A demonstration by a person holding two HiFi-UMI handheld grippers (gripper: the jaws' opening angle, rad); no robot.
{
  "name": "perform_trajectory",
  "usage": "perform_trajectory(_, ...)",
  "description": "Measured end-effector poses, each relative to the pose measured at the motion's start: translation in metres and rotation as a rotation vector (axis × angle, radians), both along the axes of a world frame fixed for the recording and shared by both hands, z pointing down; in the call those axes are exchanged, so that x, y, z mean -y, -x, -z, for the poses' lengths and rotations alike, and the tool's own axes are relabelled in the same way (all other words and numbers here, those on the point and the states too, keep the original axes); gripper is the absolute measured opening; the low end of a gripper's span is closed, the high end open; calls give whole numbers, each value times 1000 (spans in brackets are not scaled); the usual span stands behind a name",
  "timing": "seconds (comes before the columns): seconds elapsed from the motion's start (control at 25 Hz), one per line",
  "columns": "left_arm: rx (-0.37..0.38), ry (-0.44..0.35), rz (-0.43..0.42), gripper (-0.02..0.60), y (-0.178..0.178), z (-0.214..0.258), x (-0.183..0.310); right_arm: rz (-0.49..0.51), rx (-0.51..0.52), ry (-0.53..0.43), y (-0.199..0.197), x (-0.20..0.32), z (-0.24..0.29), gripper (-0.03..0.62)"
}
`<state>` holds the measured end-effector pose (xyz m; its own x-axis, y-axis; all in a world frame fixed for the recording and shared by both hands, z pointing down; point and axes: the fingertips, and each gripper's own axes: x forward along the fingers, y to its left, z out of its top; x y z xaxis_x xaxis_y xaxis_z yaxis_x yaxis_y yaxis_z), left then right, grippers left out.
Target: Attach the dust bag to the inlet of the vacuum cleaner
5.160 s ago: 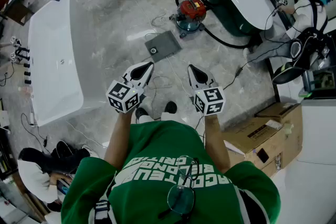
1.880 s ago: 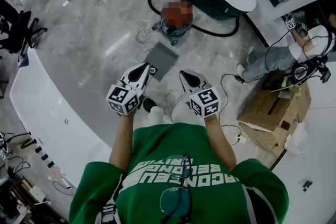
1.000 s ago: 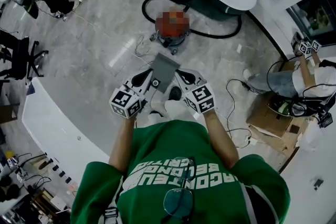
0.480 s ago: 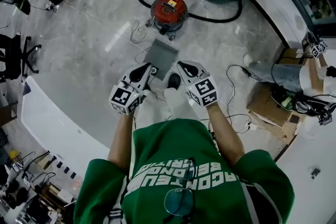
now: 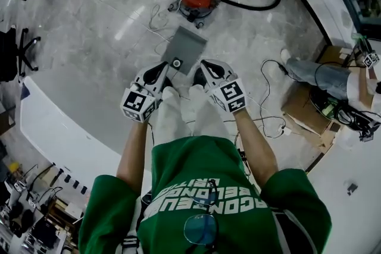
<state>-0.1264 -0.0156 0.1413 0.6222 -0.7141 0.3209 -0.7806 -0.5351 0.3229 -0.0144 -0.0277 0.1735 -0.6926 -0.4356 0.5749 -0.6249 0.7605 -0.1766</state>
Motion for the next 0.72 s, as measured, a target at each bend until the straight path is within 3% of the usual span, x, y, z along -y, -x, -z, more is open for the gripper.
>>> perform_trajectory(0.44, -9, 16, -61, 3, 6, -73, -2, 43, -33, 25, 19, -1, -76, 8)
perform_trajectory(0.72, -1, 20, -106, 3, 0, -152, 5, 89, -35, 29, 22, 9, -153, 8)
